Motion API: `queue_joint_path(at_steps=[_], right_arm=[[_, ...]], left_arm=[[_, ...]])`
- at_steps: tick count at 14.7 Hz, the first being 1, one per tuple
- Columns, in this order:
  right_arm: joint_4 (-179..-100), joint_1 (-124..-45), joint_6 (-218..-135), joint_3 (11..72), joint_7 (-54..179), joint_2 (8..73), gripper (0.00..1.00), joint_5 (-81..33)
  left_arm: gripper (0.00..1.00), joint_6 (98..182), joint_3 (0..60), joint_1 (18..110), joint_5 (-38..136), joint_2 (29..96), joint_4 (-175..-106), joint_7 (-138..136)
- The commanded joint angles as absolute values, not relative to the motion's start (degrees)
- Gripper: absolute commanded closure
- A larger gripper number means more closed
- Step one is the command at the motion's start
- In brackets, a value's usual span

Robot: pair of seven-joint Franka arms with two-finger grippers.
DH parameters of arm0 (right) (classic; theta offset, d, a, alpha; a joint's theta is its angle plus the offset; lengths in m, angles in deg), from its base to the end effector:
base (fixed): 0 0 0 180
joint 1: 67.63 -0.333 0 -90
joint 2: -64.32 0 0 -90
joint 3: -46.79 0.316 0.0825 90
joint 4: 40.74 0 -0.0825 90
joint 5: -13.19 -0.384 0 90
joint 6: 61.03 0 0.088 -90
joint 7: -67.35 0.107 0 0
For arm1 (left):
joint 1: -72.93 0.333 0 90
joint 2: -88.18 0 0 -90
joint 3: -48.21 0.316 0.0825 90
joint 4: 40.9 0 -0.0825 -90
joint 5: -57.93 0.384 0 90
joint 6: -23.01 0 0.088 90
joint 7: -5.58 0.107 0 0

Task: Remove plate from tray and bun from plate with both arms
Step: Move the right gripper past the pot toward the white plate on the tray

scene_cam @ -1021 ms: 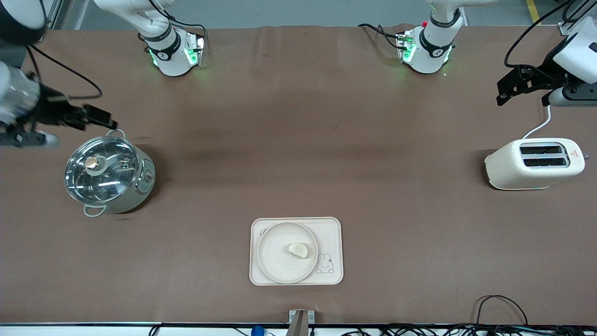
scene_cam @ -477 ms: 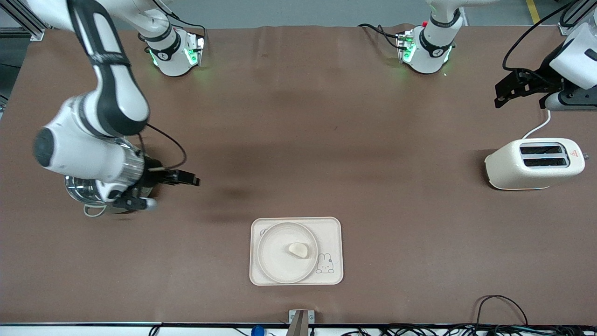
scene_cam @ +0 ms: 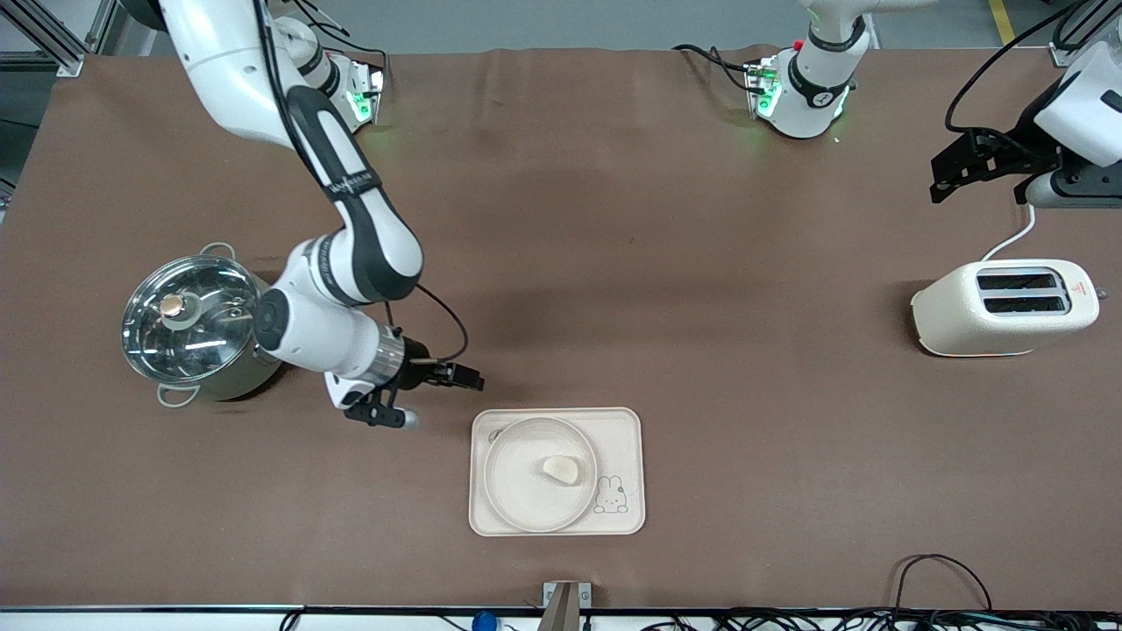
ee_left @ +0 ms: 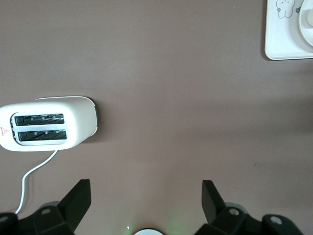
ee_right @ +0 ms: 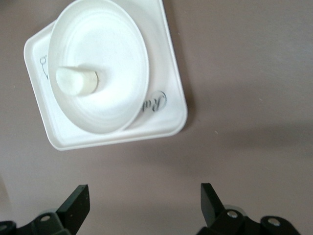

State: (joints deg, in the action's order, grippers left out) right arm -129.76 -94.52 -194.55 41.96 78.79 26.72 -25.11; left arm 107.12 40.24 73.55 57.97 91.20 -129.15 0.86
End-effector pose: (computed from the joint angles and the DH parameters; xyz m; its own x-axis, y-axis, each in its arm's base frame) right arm 0.6577 0.2884 0.2782 0.9747 -0.2134 -0.0665 -0.2201 -0.8640 -0.4529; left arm 0.5230 -0.0697 0.6581 0.9988 -0.0455 -0.0193 -0.0456 -0.9989 -0.0096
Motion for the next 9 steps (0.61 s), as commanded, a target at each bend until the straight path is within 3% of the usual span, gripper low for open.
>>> queue_joint_path(at_steps=[1, 7, 9], right_arm=[[-121.53, -94.43, -196.03, 41.43, 80.61, 20.3, 0.0, -26.62], [-112.12, -94.08, -198.58, 41.43, 80.09, 12.39, 0.01, -26.54], [-112.11, -95.13, -202.78, 41.52, 80.27, 10.8, 0.1, -26.62]], left_arm=[[0.0, 106.77, 40.12, 73.9, 56.88, 90.73, -127.74, 0.66], [0.0, 106.77, 40.12, 73.9, 56.88, 90.12, -127.65, 0.75], [0.0, 106.77, 40.12, 73.9, 56.88, 90.12, -127.56, 0.75]])
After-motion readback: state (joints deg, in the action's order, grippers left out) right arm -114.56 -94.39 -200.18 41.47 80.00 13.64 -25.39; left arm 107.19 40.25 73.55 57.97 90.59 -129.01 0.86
